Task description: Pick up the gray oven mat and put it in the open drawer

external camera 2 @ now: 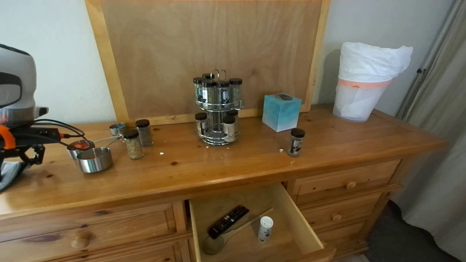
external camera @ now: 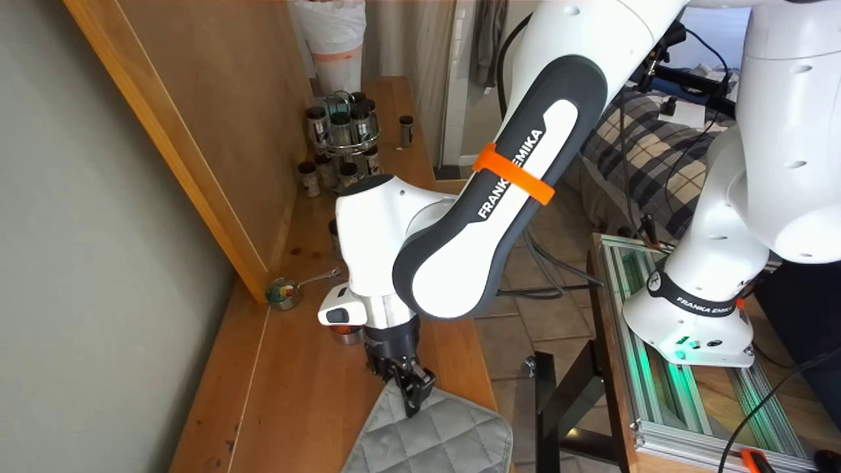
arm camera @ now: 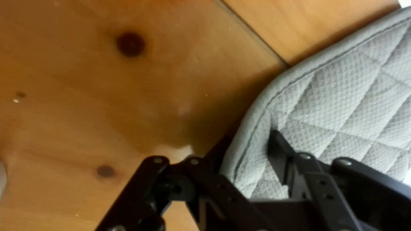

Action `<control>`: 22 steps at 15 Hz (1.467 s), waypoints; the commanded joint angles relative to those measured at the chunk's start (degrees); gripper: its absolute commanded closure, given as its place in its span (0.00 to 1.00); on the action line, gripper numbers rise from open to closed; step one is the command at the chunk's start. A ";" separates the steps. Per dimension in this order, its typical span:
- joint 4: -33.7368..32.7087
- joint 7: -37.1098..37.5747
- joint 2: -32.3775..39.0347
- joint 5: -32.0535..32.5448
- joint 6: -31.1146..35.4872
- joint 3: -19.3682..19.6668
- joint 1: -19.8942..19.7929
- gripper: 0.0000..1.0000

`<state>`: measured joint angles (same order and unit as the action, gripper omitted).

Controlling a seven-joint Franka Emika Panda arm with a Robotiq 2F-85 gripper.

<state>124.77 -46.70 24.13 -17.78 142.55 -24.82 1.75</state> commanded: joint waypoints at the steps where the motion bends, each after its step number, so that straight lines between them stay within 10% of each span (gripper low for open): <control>1: -1.16 -2.42 1.03 -1.80 -0.91 -0.44 0.11 0.95; 14: 10.35 4.84 -18.82 1.46 3.55 1.44 4.36 0.98; 22: 20.80 22.46 -39.20 17.77 2.99 7.96 9.00 0.98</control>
<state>140.67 -30.29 -6.87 -5.65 145.63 -19.21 9.00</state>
